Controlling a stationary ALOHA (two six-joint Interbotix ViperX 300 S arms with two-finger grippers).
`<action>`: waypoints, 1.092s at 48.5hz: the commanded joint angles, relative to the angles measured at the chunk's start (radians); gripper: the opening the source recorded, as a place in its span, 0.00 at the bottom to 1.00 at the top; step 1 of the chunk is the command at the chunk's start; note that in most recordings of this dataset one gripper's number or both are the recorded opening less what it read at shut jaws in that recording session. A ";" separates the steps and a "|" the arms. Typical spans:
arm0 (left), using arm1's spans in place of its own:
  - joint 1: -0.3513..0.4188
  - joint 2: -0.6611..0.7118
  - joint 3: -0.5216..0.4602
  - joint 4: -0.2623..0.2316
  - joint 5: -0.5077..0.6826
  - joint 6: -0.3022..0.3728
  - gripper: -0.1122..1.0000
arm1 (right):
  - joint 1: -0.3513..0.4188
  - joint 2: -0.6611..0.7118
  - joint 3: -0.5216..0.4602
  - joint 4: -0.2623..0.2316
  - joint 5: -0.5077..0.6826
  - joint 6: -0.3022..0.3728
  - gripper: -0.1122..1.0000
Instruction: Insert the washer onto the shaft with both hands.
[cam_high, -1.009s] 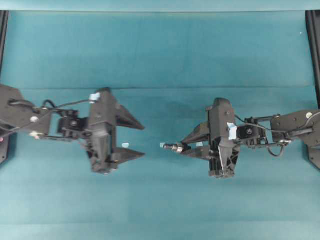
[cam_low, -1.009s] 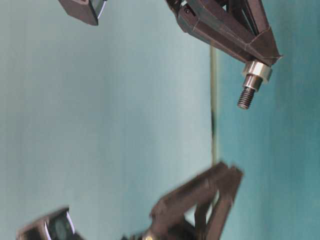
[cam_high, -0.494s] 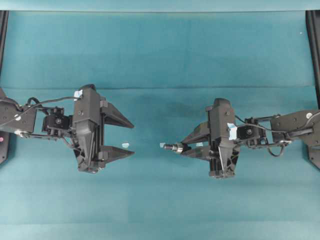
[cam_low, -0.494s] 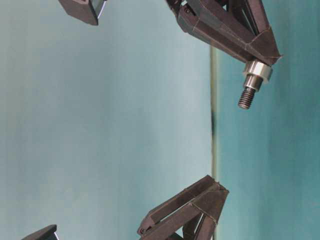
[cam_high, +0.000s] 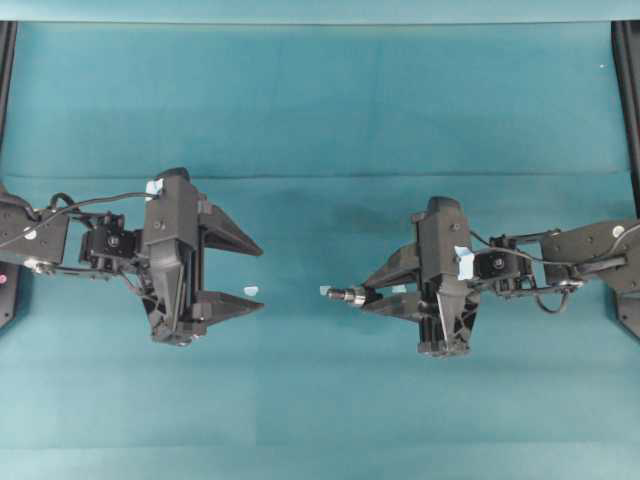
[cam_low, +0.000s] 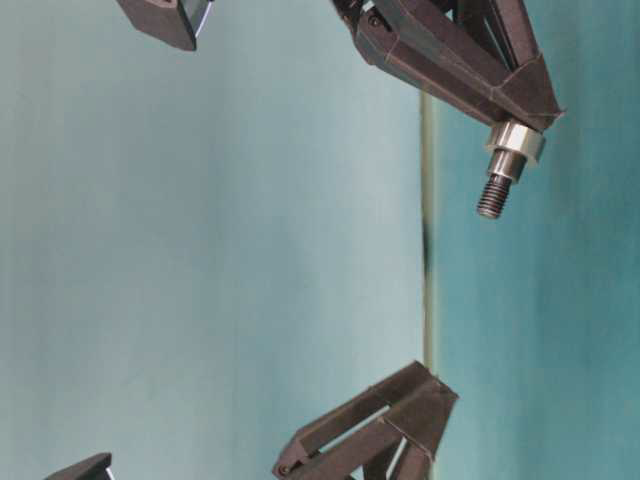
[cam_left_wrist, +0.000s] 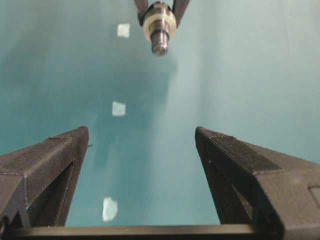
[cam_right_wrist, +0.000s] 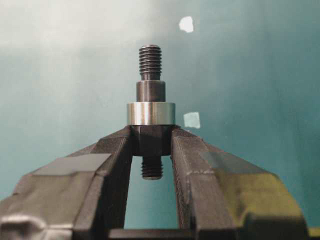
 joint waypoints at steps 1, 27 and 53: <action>0.002 -0.015 -0.009 0.000 0.006 0.002 0.93 | 0.003 -0.017 -0.011 0.002 -0.008 0.009 0.10; 0.002 -0.015 -0.009 0.000 0.006 0.000 0.93 | 0.003 -0.015 -0.012 0.002 -0.006 0.009 0.10; 0.002 -0.015 -0.011 0.000 0.006 0.000 0.93 | 0.003 -0.015 -0.012 0.002 0.003 0.009 0.10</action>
